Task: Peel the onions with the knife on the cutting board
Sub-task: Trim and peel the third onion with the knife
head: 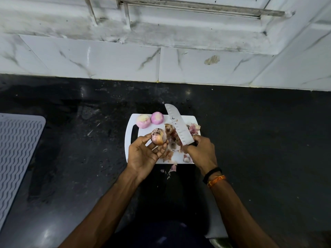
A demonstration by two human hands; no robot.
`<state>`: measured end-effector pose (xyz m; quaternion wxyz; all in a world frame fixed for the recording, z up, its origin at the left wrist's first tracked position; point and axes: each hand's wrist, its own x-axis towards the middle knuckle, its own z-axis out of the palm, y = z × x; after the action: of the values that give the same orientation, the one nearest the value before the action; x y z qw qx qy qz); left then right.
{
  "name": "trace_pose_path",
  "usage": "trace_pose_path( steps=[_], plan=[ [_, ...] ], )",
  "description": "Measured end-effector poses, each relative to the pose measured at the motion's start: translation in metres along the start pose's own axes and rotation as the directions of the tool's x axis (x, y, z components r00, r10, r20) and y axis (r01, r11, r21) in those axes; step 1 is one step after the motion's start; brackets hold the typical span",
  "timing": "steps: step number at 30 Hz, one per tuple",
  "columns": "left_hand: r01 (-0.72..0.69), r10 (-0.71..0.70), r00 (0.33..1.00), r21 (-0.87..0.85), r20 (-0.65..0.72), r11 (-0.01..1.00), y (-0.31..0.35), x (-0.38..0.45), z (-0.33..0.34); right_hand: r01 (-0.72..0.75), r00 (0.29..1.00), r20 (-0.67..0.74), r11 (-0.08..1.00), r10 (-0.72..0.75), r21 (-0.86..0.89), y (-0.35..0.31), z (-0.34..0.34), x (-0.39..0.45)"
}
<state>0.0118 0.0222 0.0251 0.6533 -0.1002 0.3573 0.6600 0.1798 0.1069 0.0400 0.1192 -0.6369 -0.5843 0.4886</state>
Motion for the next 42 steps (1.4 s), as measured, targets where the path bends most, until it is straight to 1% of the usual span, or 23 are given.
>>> trace_pose_path(
  steps=[8,13,17,22,26,28,34,38,42],
  plan=[
    [0.002,-0.001,0.999,-0.026,0.053,1.000,0.000,-0.002,0.000,0.139,0.990,-0.005,0.990,-0.139,0.027,-0.008,0.005,-0.008],
    [0.007,-0.006,0.999,-0.039,0.046,0.999,0.000,-0.004,0.001,0.174,0.983,-0.051,0.985,-0.174,-0.001,-0.013,0.009,-0.011],
    [0.010,-0.006,0.998,-0.049,0.066,0.999,0.001,-0.004,0.004,0.173,0.982,-0.085,0.985,-0.172,0.007,-0.012,0.008,-0.011],
    [0.021,-0.017,0.997,-0.054,0.072,0.998,0.002,-0.004,0.008,0.134,0.985,-0.108,0.991,-0.134,-0.001,-0.010,0.005,-0.009],
    [0.011,-0.008,0.997,-0.042,0.079,0.999,0.002,-0.004,0.008,0.124,0.969,-0.199,0.985,-0.147,-0.121,-0.011,0.002,-0.011],
    [0.014,-0.010,0.997,-0.051,0.078,0.999,0.001,-0.003,0.006,0.111,0.962,-0.234,0.983,-0.144,-0.148,-0.011,0.000,-0.010],
    [0.006,-0.005,0.999,-0.025,0.044,1.000,-0.002,0.000,0.002,0.115,0.963,-0.218,0.972,-0.160,-0.206,-0.009,-0.001,-0.010],
    [-0.001,0.001,1.000,-0.003,0.003,1.000,-0.002,0.003,-0.001,0.103,0.977,-0.164,0.974,-0.137,-0.200,-0.004,0.002,-0.008],
    [-0.036,0.038,0.998,-0.039,0.043,0.999,-0.004,0.006,0.003,0.102,0.986,-0.109,0.973,-0.126,-0.205,-0.004,0.003,-0.008]
  ],
)
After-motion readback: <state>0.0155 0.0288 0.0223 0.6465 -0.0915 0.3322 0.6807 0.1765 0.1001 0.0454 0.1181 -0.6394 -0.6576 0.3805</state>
